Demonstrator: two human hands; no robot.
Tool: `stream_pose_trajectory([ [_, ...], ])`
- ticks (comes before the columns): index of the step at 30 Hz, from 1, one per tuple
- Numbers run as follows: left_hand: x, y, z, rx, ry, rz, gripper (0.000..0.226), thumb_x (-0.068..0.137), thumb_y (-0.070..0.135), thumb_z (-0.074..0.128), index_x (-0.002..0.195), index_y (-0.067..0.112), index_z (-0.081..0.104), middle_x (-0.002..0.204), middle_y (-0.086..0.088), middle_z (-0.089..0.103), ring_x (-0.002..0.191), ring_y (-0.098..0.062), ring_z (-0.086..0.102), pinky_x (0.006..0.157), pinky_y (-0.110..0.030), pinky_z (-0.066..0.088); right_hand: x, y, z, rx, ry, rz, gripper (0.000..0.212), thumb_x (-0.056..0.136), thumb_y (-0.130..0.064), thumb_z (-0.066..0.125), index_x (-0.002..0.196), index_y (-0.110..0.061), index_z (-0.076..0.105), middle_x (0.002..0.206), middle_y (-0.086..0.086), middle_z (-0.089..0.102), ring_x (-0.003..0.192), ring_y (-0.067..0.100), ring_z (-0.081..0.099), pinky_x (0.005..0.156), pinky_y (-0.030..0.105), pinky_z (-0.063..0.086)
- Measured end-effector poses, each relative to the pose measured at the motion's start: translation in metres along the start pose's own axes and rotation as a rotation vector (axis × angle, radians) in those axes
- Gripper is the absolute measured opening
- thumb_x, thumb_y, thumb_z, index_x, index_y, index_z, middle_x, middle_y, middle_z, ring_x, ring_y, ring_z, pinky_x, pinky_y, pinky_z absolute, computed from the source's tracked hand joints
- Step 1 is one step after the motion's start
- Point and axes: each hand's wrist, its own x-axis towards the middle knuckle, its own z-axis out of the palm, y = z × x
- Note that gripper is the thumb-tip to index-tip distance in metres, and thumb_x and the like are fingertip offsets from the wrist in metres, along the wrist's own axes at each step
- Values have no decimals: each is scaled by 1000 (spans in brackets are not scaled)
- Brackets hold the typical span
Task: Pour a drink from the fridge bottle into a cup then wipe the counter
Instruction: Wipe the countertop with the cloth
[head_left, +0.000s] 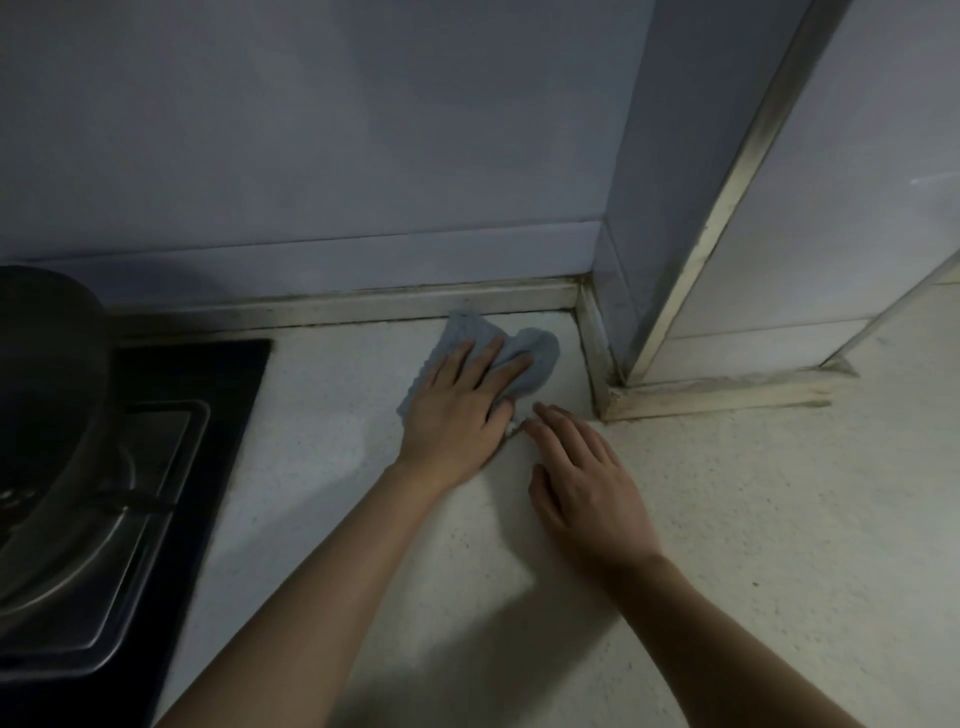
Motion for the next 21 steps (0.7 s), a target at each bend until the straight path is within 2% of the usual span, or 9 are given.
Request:
stream_pose_trajectory([
  [6, -41, 0, -1, 77, 52, -31, 53, 101, 36, 24, 153, 32, 32, 161, 1, 28, 147, -24, 25, 121, -37, 17, -3, 0, 1, 8, -15, 2, 49, 96, -32, 38, 141, -16, 42, 149, 3, 40, 139, 15, 29, 115, 27, 17],
  [11, -78, -26, -12, 182, -35, -140, 60, 98, 34, 15, 156, 22, 24, 163, -7, 21, 149, -30, 22, 122, -46, 19, -4, 1, 1, 32, -16, 8, 50, 96, -35, 33, 142, -17, 41, 149, 2, 40, 138, 16, 31, 115, 28, 18],
  [13, -85, -48, -18, 195, -48, -240, 63, 96, 37, 15, 157, 20, 20, 163, -11, 20, 148, -33, 22, 120, -51, 21, -4, 0, 1, 32, -21, 6, 51, 96, -35, 32, 143, -17, 40, 149, 1, 39, 139, 16, 30, 116, 27, 17],
  [16, -77, -67, -25, 107, 8, -391, 64, 94, 42, 19, 156, 25, 22, 162, -10, 25, 148, -31, 24, 121, -48, 19, -3, 0, 0, 16, -29, 6, 52, 96, -35, 32, 143, -16, 40, 149, 2, 39, 139, 15, 29, 117, 25, 11],
  [18, -64, -69, -24, 75, 4, -396, 64, 95, 45, 20, 157, 28, 16, 164, -9, 17, 151, -32, 12, 123, -50, 11, -2, 1, 0, 12, -38, 1, 52, 96, -34, 32, 144, -16, 39, 149, 2, 39, 139, 15, 28, 117, 24, 9],
  [21, -41, -65, -20, 24, -67, -450, 62, 103, 47, 25, 158, 33, 0, 166, -5, -7, 151, -32, -10, 122, -49, -6, -3, 1, -1, -1, -43, -2, 52, 96, -35, 31, 144, -16, 38, 149, 3, 38, 139, 15, 28, 117, 24, 7],
])
